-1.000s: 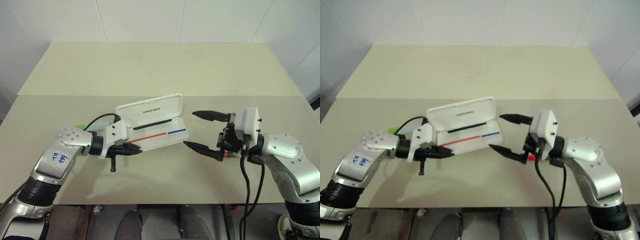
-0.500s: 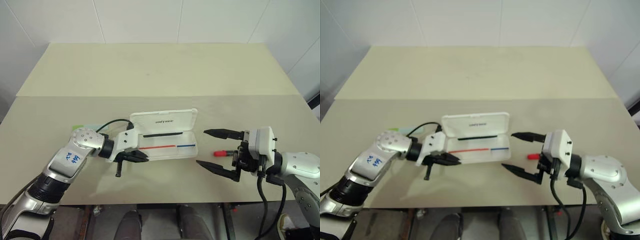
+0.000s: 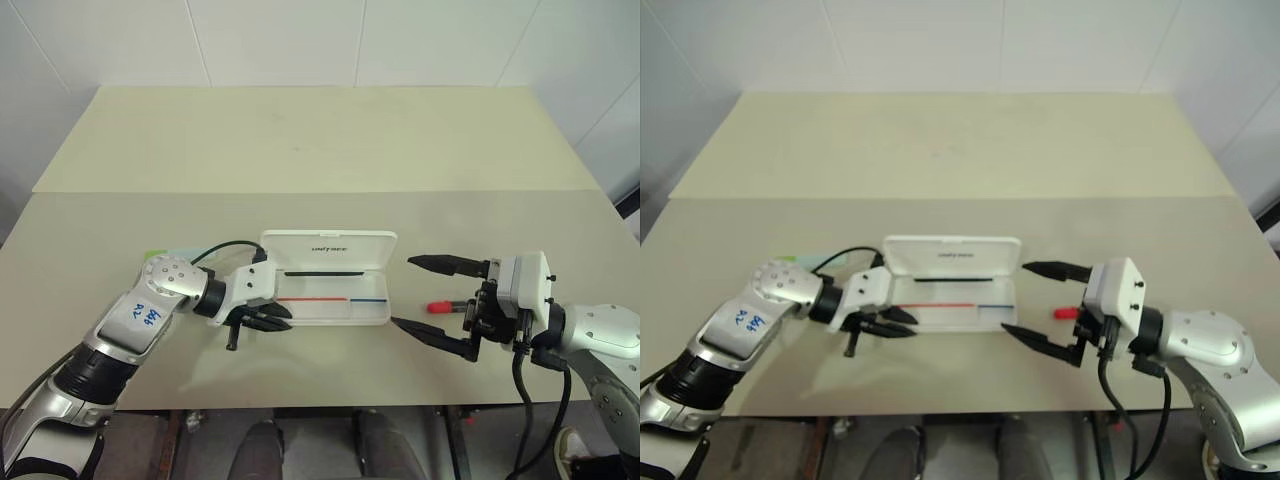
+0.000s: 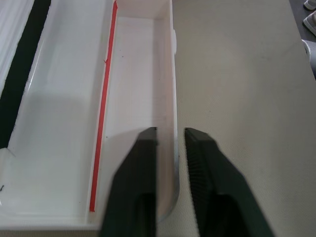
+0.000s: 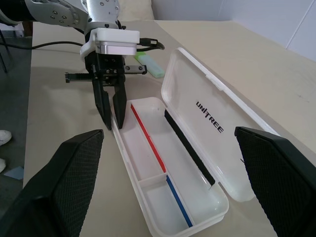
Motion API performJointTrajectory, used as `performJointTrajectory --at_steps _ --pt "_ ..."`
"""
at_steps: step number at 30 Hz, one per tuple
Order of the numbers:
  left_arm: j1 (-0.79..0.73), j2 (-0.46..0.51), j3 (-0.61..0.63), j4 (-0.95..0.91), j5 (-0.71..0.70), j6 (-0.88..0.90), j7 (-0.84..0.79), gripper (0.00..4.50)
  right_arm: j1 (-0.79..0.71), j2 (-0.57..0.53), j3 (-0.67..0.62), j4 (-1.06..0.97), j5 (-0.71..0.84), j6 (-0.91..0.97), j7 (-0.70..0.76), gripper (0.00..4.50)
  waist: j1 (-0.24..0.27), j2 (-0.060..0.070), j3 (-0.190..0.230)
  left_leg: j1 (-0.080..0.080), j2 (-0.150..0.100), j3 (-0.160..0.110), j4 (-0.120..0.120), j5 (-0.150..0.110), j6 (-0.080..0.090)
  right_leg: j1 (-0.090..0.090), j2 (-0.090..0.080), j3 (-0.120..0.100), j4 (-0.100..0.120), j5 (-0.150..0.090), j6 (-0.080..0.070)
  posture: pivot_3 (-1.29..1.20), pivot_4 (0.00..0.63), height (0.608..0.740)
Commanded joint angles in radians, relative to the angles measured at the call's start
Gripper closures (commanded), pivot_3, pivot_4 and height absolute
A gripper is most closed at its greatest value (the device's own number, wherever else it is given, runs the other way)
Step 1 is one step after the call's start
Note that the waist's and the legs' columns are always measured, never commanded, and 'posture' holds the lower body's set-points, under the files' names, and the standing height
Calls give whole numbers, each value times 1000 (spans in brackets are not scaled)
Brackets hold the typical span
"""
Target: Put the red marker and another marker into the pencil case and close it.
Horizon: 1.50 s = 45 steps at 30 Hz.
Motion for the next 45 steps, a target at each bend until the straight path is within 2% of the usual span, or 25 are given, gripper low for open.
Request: performJointTrajectory --at_steps 1,15,18,23,29,31,37,40,45 --pt "1 -9 37 -54 -49 43 2 2182 -21 11 9 -11 2 -13 -5 0 0 0 0 0 0 0 0 0 0 0 0 0 0 0 0 0 150 740" --pt "1 30 113 -163 -195 151 -40 2182 -55 31 40 21 -17 -24 9 0 -1 0 0 0 0 0 0 0 0 0 0 0 0 0 0 0 150 740" --pt "25 83 178 -185 -263 149 -99 1590 -51 21 34 34 -15 -23 26 0 -3 0 0 0 0 0 0 0 0 0 0 0 0 0 0 0 150 740" --pt "56 118 284 -200 -339 100 -143 25 -28 -16 10 64 -25 -35 81 0 1 0 0 0 0 0 0 0 0 0 0 0 0 0 0 0 150 740" --pt "30 101 358 -169 -371 32 -147 25 -40 -111 -31 198 -58 -94 215 0 0 -1 0 0 0 0 1 0 0 1 0 0 0 0 0 0 150 740" --pt "-2 80 377 -162 -411 64 -117 25 -60 -160 -35 272 -82 -127 277 0 0 -1 0 0 0 0 2 0 0 1 0 0 0 0 0 0 150 740" --pt "-38 55 371 -183 -507 143 -92 25 -178 -282 45 538 -211 -260 461 0 -7 0 1 1 0 1 2 0 1 1 0 0 0 0 0 0 150 740" --pt "-38 49 357 -191 -512 142 -92 25 -247 -299 108 667 -285 -349 543 0 -8 0 1 1 0 1 2 0 0 1 0 0 0 0 0 0 150 740" --pt "-56 35 345 -181 -499 122 -80 25 -392 -266 201 848 -357 -443 618 0 -9 0 1 1 0 2 3 0 0 1 0 0 1 0 0 0 150 740"
